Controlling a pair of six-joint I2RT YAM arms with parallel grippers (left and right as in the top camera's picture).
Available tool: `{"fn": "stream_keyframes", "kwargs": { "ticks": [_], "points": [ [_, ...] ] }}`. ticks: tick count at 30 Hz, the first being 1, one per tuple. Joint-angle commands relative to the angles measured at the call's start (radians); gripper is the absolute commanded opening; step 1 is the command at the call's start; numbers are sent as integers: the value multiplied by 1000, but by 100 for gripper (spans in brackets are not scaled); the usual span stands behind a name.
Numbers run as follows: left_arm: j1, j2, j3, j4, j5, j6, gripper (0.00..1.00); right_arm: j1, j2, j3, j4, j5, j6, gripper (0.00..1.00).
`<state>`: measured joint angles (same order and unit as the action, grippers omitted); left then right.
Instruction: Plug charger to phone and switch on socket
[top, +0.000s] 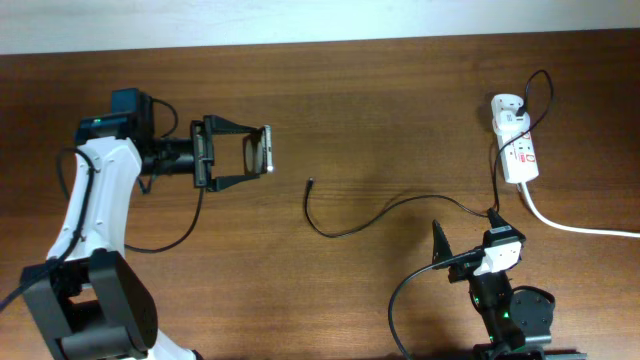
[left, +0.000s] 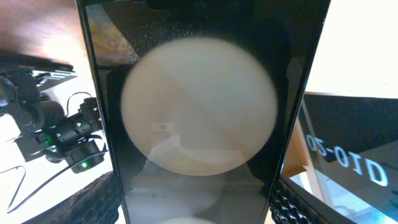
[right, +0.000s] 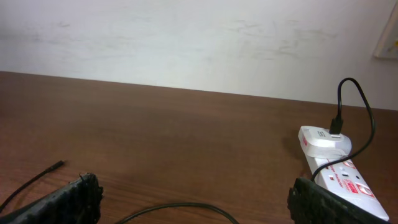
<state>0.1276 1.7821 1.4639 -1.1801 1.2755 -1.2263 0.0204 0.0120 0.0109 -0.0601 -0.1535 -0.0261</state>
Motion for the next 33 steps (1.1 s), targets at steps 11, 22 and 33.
{"fn": "stream_keyframes", "kwargs": {
  "ticks": [11,22,33],
  "points": [
    [13,-23,-1,-3,18,16,17,6,-8,-5,-5,10,8,99],
    [13,-23,-1,-2,18,16,10,6,-8,-5,-5,10,7,99],
    [13,-23,-1,-2,-27,15,10,6,-8,-5,-5,10,8,99]
  ]
}}
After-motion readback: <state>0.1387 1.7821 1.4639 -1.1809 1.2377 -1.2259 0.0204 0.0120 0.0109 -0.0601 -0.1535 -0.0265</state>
